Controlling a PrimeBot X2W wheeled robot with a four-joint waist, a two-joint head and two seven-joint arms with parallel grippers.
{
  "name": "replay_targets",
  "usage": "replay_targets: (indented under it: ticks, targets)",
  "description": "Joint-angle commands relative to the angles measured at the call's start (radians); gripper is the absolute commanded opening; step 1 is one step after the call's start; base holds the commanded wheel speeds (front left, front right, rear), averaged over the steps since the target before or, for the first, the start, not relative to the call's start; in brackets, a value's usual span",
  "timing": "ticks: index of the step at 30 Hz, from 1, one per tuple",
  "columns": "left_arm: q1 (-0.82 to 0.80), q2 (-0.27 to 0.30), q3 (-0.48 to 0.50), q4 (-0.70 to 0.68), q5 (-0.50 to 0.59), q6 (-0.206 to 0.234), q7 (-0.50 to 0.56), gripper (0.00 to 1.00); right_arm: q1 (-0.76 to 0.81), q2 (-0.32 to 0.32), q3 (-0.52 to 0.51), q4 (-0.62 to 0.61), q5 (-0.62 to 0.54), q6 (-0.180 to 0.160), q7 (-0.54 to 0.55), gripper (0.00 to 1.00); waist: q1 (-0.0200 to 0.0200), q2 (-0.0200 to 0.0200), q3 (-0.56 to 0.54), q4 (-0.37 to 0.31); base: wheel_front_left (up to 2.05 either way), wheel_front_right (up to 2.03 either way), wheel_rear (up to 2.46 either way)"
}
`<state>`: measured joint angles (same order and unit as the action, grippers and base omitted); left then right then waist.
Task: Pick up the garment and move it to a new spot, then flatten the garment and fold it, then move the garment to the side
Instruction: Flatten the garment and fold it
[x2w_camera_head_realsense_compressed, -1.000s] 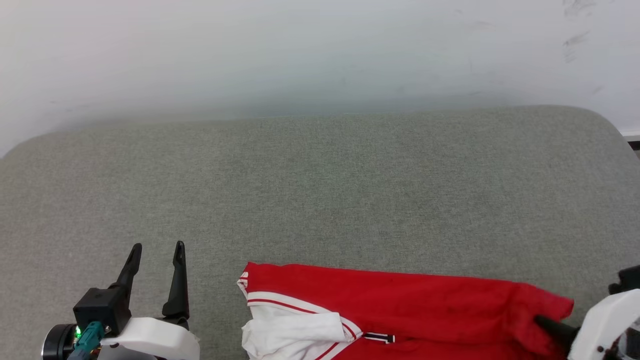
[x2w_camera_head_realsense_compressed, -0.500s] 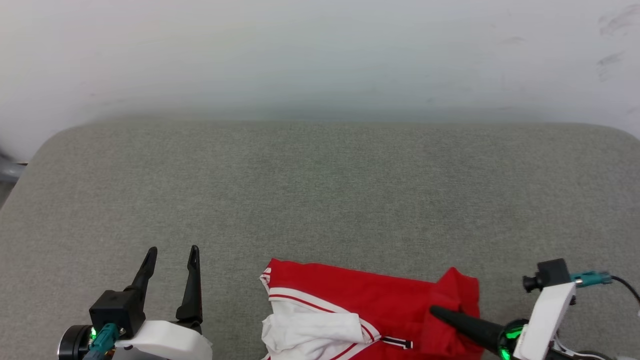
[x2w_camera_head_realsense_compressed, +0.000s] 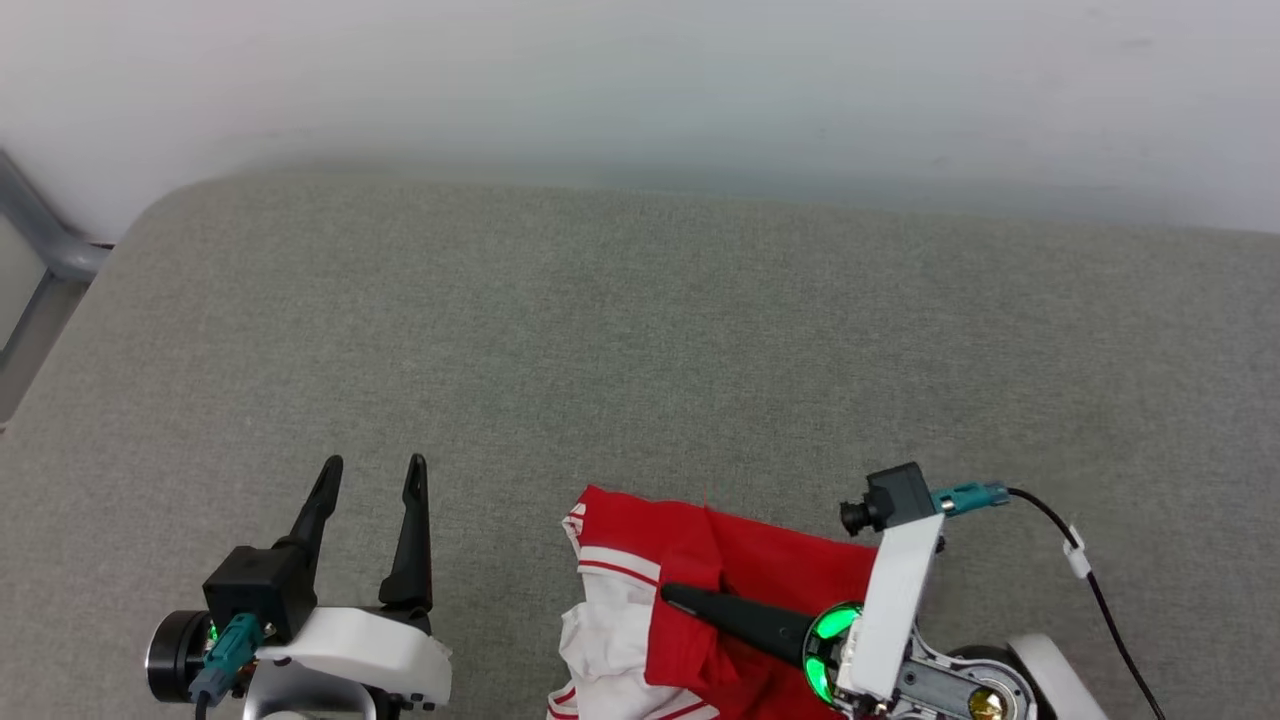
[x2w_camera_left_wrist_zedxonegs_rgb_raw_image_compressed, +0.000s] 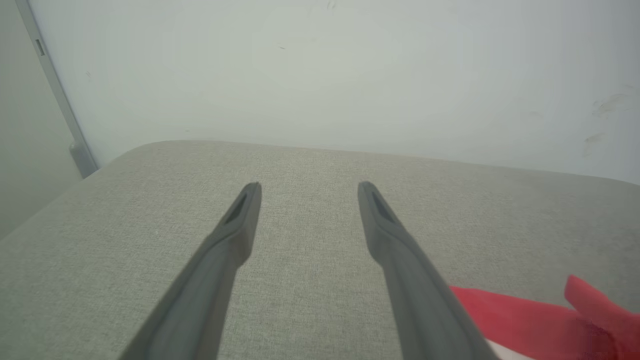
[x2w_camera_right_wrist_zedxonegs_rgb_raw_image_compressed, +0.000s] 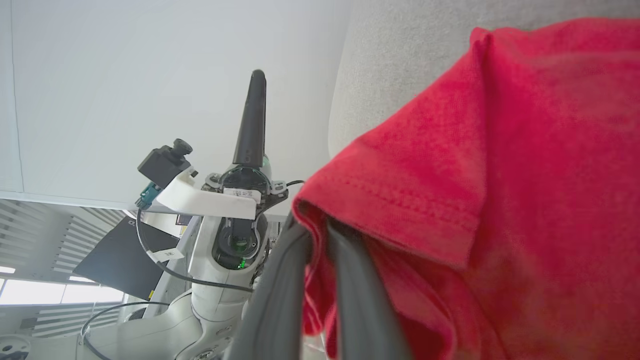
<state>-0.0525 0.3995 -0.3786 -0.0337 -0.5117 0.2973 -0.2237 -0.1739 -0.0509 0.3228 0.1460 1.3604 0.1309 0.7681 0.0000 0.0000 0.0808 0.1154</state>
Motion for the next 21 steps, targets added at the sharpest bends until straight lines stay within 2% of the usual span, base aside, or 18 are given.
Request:
replay_targets:
  ticks: [1,12,13,14,15,21]
  targets:
    - [-0.02,-0.008,-0.001,0.005,0.006,-0.006,-0.007,1.0,-0.022,0.001,0.02,0.018,-0.009,0.0,-0.017,0.0,0.0,0.0,0.027,0.017,0.0,0.0,0.0]
    - [-0.059,-0.051,-0.01,0.068,0.008,-0.032,-0.03,1.0,-0.052,-0.003,0.107,0.138,-0.11,0.0,-0.159,0.0,0.0,0.0,0.07,0.035,0.0,0.0,0.0]
    - [-0.061,-0.053,-0.009,0.075,0.008,-0.034,-0.032,1.0,-0.052,-0.002,0.118,0.14,-0.108,0.0,-0.173,0.16,0.0,0.0,0.068,0.034,0.0,0.0,0.0]
    - [-0.062,-0.054,-0.007,0.081,0.007,-0.037,-0.033,1.0,-0.054,-0.001,0.124,0.137,-0.111,0.0,-0.195,0.46,0.0,0.0,0.065,0.032,0.0,0.0,0.0]
    - [-0.064,-0.055,-0.006,0.086,0.007,-0.04,-0.035,1.0,-0.056,-0.001,0.128,0.138,-0.107,0.0,-0.215,1.0,0.0,0.0,0.062,0.03,0.0,0.0,0.0]
    - [-0.057,-0.05,0.002,0.106,0.011,-0.049,-0.036,1.0,-0.083,-0.022,0.176,0.099,-0.12,0.0,-0.298,1.0,0.0,0.0,0.03,0.008,0.0,0.0,0.0]
